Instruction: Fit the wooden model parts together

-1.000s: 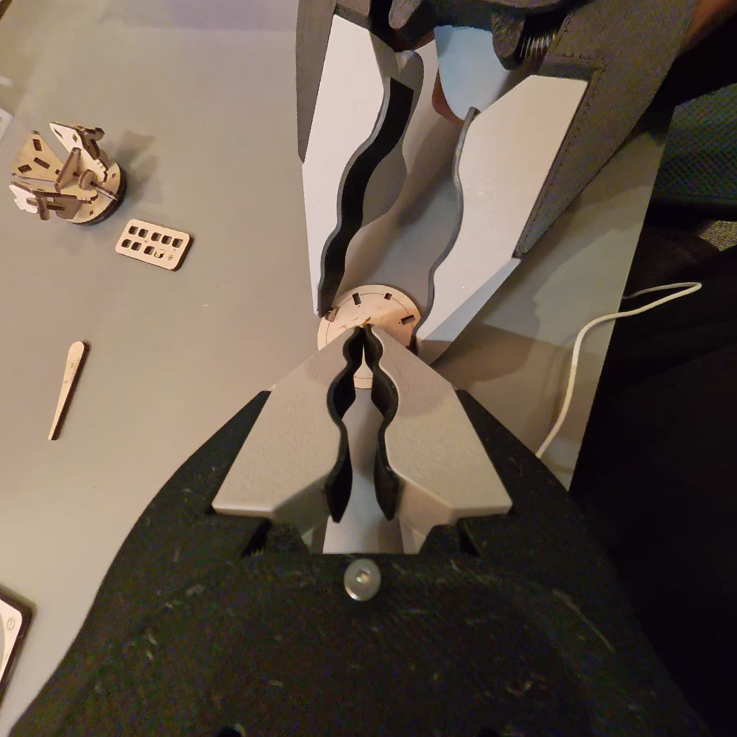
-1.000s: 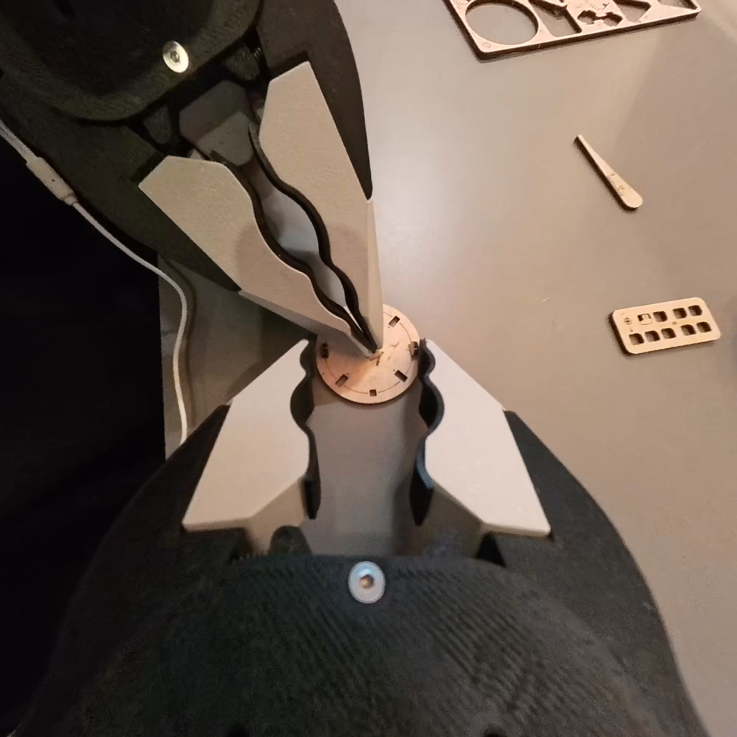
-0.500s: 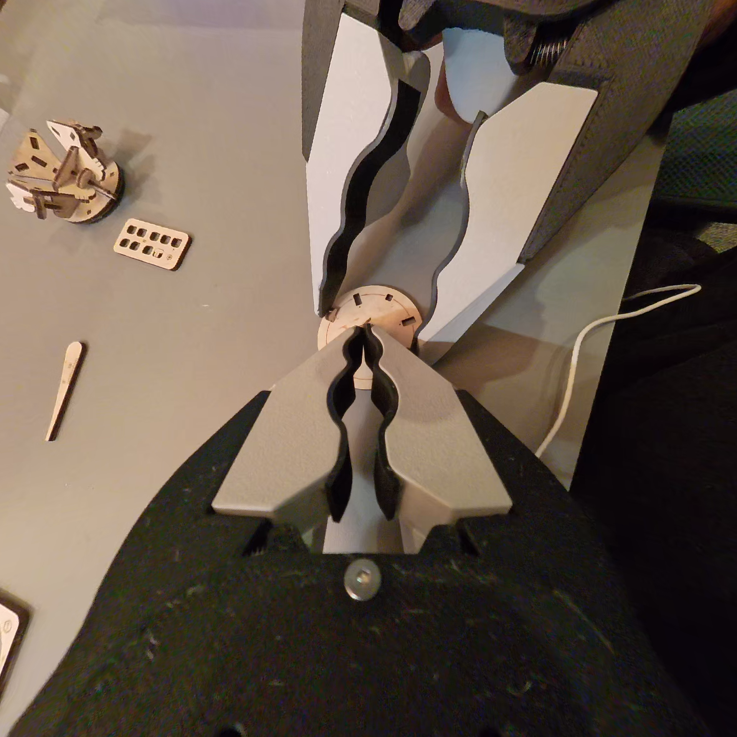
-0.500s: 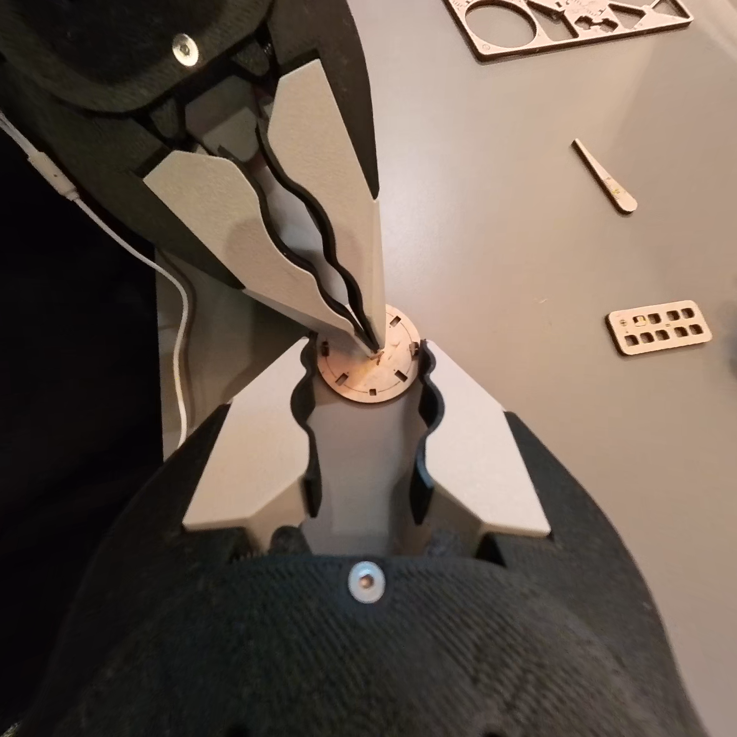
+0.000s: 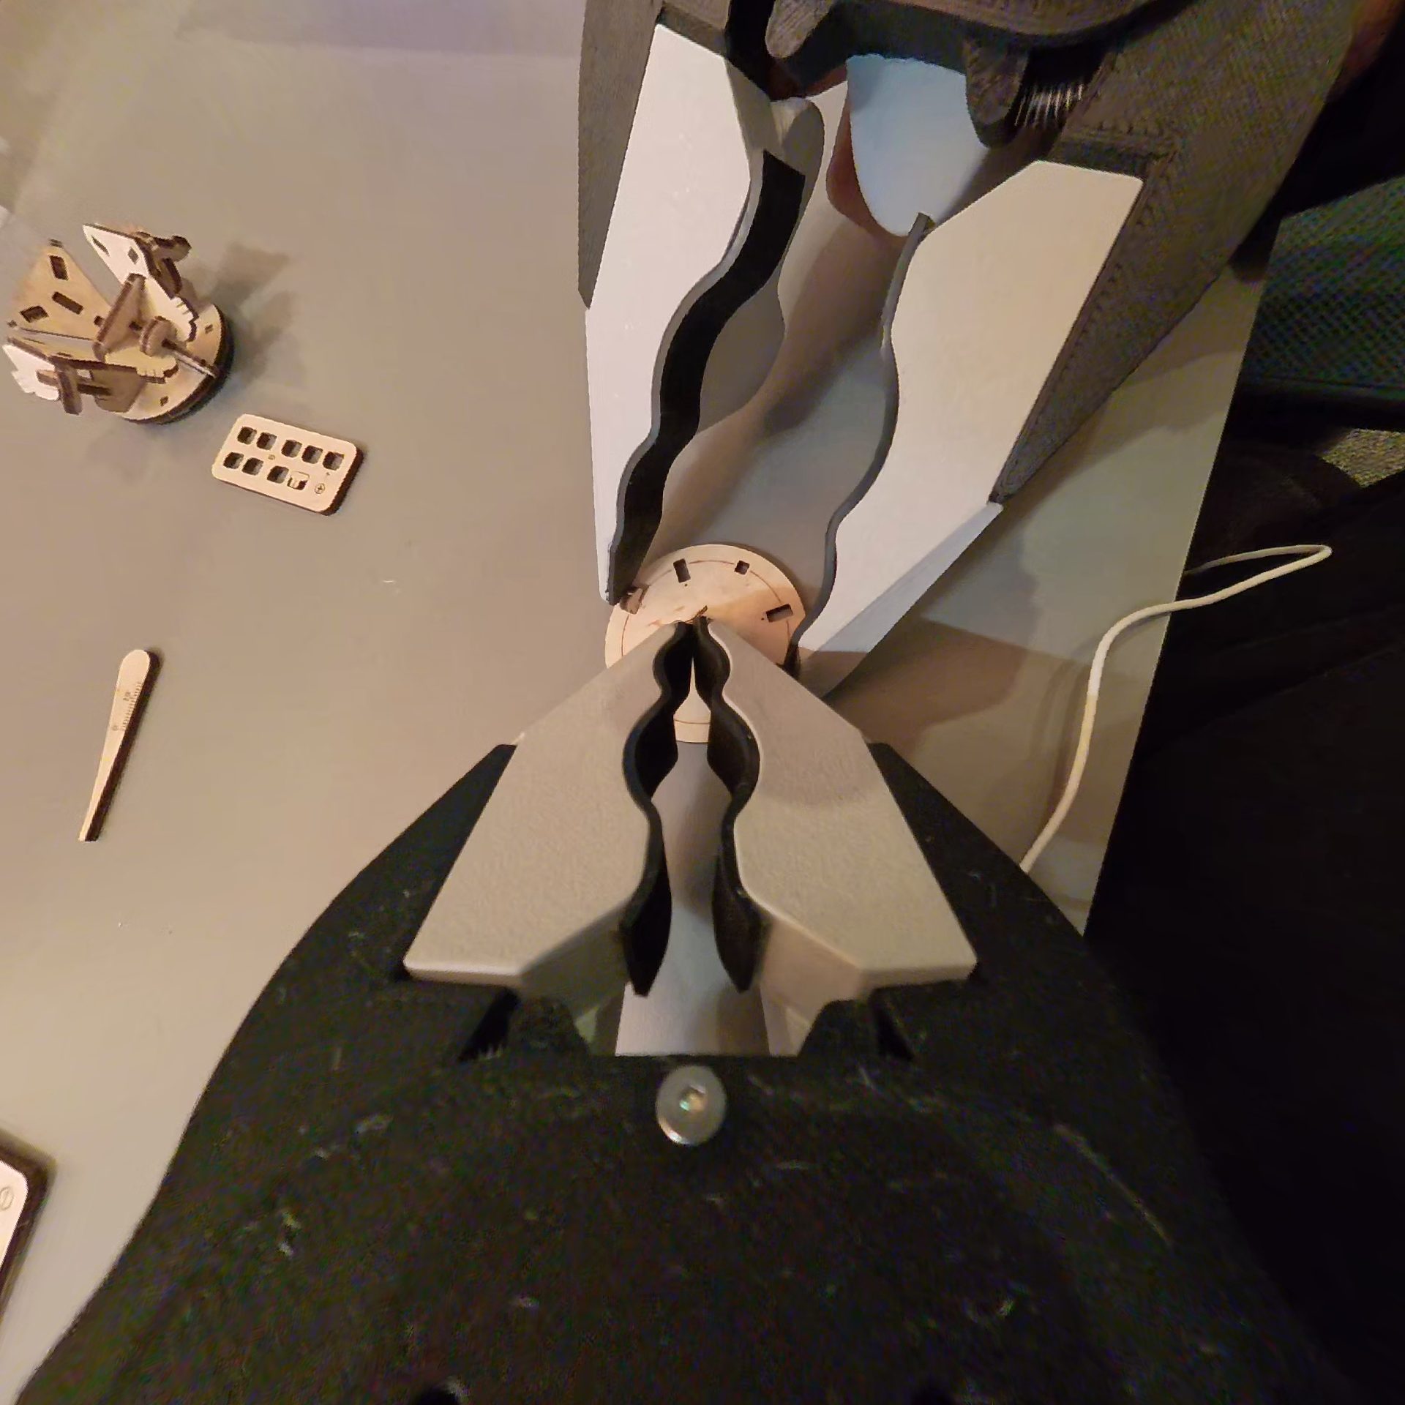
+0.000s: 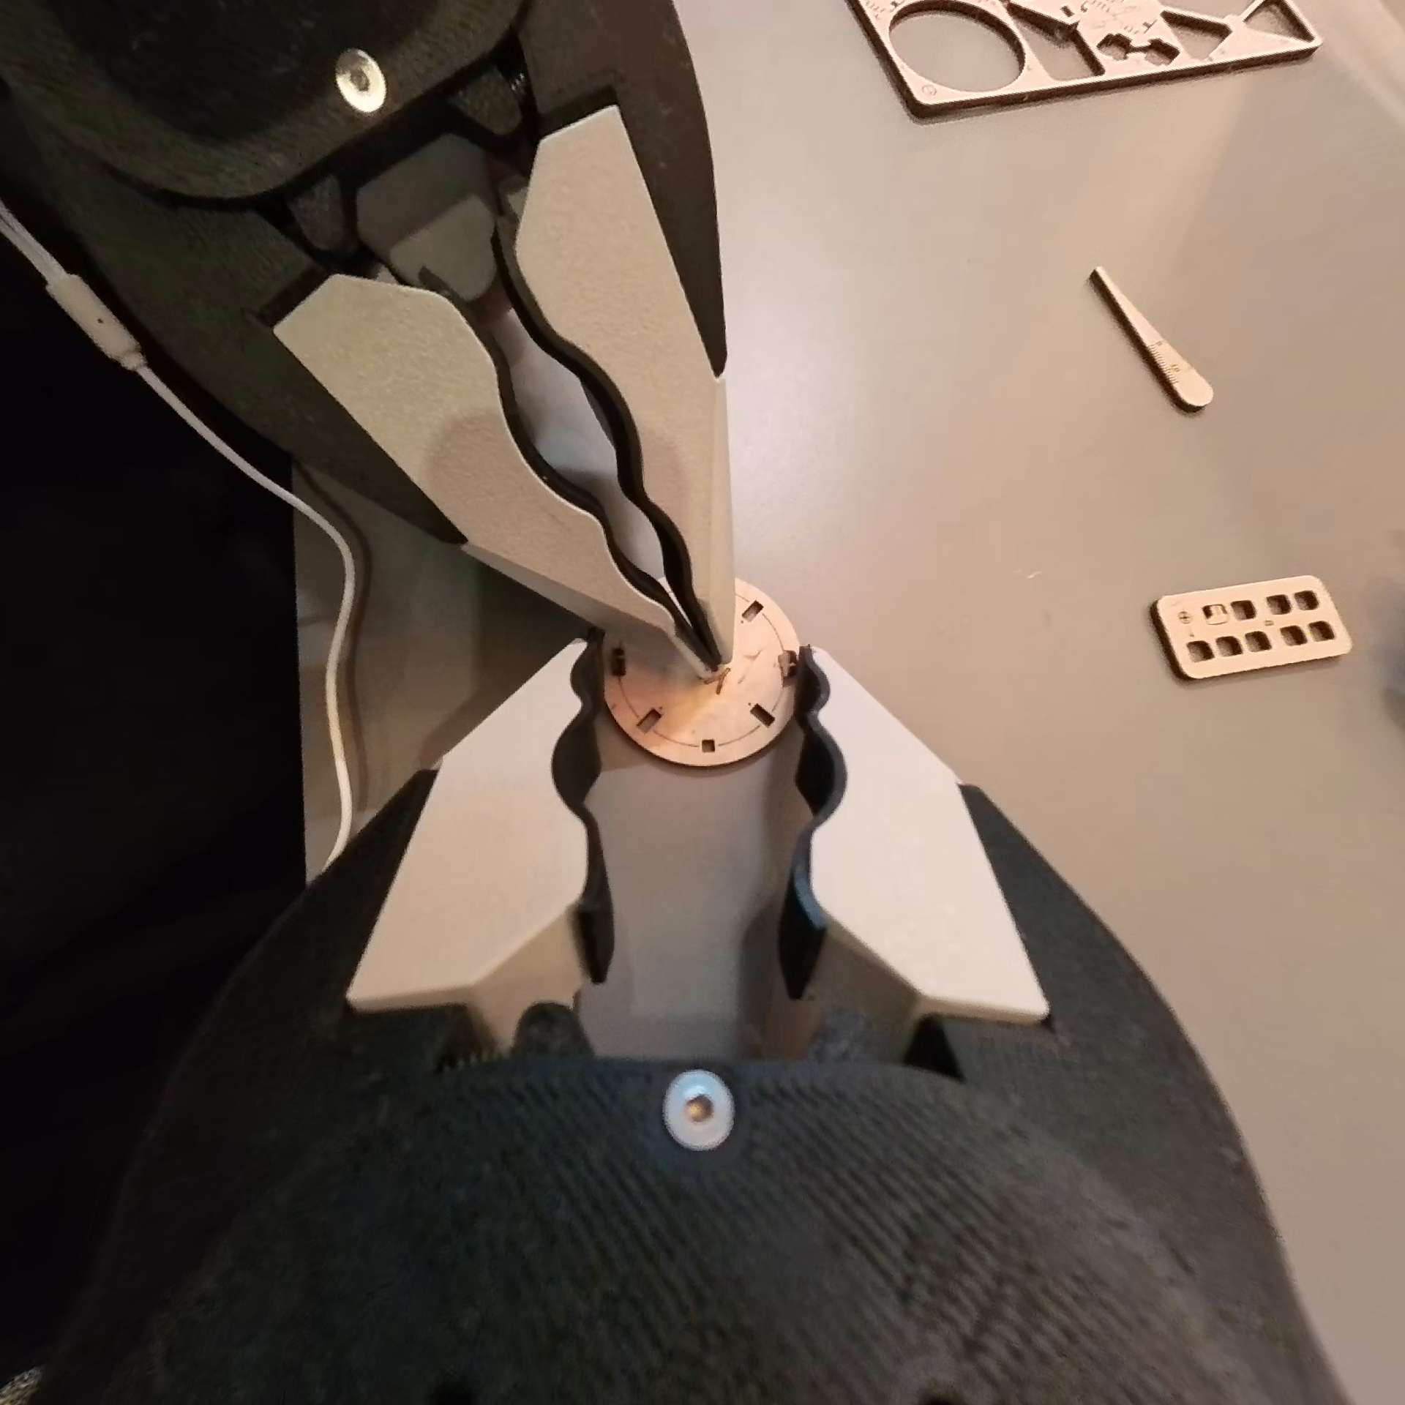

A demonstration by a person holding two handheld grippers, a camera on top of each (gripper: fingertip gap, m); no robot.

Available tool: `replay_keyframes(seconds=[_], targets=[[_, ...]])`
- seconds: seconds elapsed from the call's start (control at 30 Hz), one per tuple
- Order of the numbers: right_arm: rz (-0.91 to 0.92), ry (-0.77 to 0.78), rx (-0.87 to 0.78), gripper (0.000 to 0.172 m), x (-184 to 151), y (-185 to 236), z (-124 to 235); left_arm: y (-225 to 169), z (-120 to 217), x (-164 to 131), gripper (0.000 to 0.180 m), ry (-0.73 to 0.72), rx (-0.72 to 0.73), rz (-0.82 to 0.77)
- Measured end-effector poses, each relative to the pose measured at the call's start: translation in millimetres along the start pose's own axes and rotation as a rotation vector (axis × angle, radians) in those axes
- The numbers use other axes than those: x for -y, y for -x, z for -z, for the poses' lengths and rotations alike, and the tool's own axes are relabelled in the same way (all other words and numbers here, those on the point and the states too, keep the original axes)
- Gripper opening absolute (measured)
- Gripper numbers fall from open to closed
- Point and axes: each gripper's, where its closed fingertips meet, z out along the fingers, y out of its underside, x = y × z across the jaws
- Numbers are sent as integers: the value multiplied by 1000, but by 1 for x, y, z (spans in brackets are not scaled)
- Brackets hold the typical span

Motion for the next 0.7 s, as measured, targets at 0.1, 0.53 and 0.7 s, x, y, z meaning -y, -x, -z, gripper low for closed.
replay_keyframes(seconds=[0.1, 0.53, 0.7], targets=[[4, 0, -3, 50, 0, 0, 0, 0, 0, 0, 1, 0, -1, 1], [-25, -18, -12, 51, 2, -2, 3, 0, -1, 0, 1, 0, -1, 4], [-267, -323, -74, 52, 32, -40, 40, 0, -1, 0, 1, 0, -1, 5]])
